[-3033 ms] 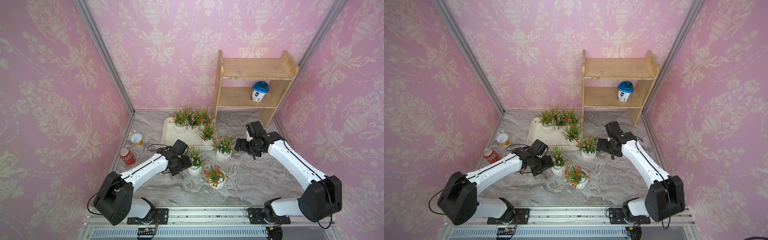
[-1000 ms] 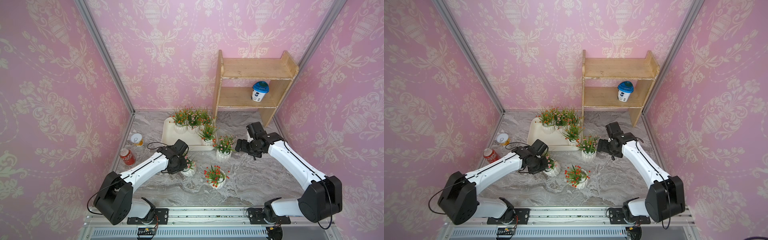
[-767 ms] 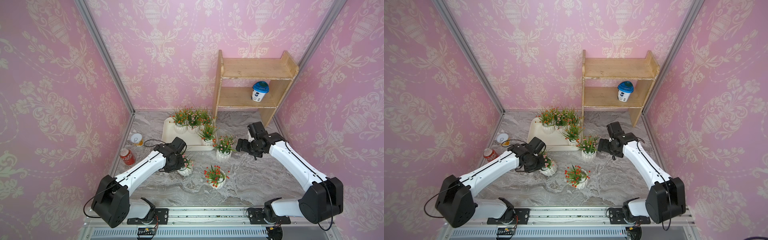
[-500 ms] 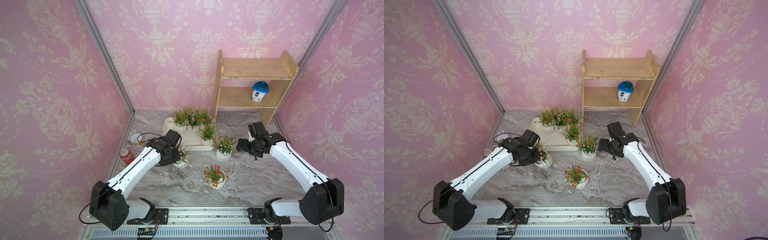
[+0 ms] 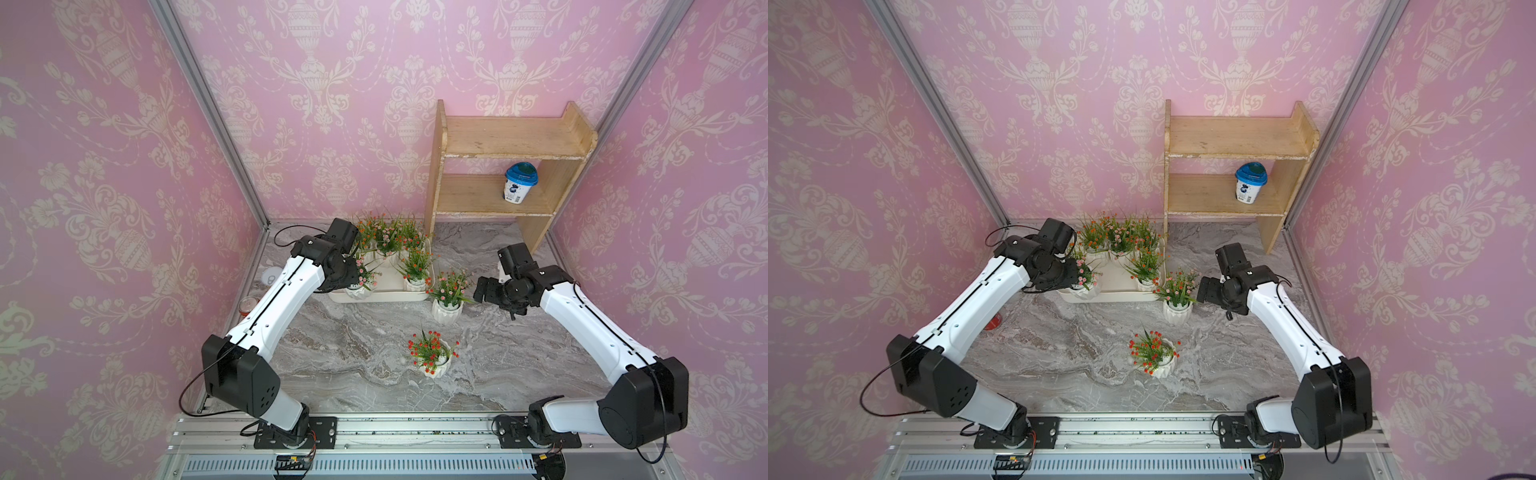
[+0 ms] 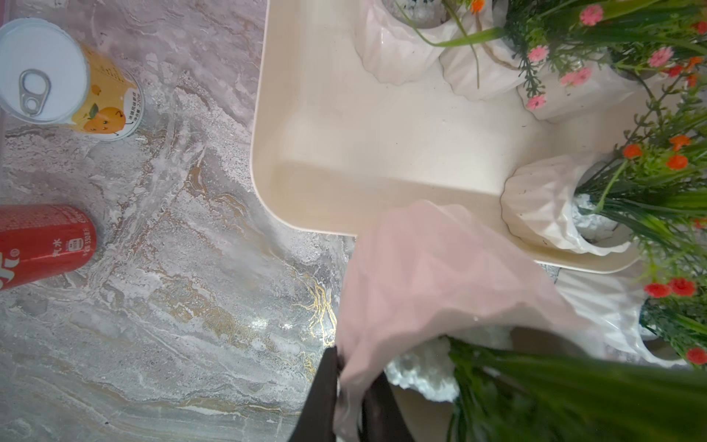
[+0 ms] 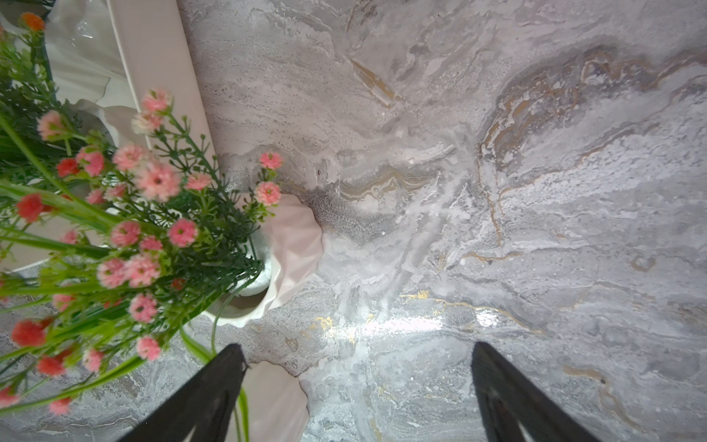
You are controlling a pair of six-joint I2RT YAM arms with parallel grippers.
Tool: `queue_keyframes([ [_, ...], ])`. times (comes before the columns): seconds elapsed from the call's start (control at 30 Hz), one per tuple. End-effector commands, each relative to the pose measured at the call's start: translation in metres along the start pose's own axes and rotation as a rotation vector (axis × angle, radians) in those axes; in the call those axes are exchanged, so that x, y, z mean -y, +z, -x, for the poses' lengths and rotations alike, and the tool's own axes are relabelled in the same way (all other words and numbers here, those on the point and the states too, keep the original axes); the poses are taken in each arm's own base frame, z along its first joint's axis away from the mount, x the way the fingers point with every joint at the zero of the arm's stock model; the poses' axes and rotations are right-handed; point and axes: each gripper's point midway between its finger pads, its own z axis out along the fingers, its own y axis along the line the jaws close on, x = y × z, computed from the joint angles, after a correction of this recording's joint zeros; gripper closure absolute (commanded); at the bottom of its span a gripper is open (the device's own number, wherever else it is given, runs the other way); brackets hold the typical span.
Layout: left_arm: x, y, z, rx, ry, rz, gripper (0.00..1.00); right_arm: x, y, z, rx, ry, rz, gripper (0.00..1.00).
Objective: Put the potted gypsophila into the storage box
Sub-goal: Pick up the baby's breath potted plant from the center of the board, then place the baby's breath potted plant at the storage box.
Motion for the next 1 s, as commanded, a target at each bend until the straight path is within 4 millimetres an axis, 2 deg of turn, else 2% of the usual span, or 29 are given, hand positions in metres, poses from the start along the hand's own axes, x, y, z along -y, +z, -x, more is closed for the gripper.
queue_keyframes([
  [0.0,0.013,-0.003,0.025,0.047,0.028,-0.030,1.00,0.005,-0.008,-0.003,-0.003,-0.015,-0.001,0.05],
  [0.2,0.028,0.012,0.048,0.061,0.042,-0.031,1.00,0.009,-0.007,-0.001,-0.006,-0.013,-0.011,0.05],
  [0.5,0.043,0.045,0.066,0.062,0.031,-0.028,1.00,0.014,0.000,-0.001,-0.021,-0.007,-0.022,0.05],
  [0.7,0.054,0.066,0.070,0.044,0.020,-0.035,1.00,0.016,0.002,0.000,-0.027,-0.002,-0.024,0.05],
  [0.97,0.076,0.093,0.058,-0.021,0.102,-0.016,1.00,0.021,0.004,-0.001,-0.034,0.004,-0.028,0.05],
])
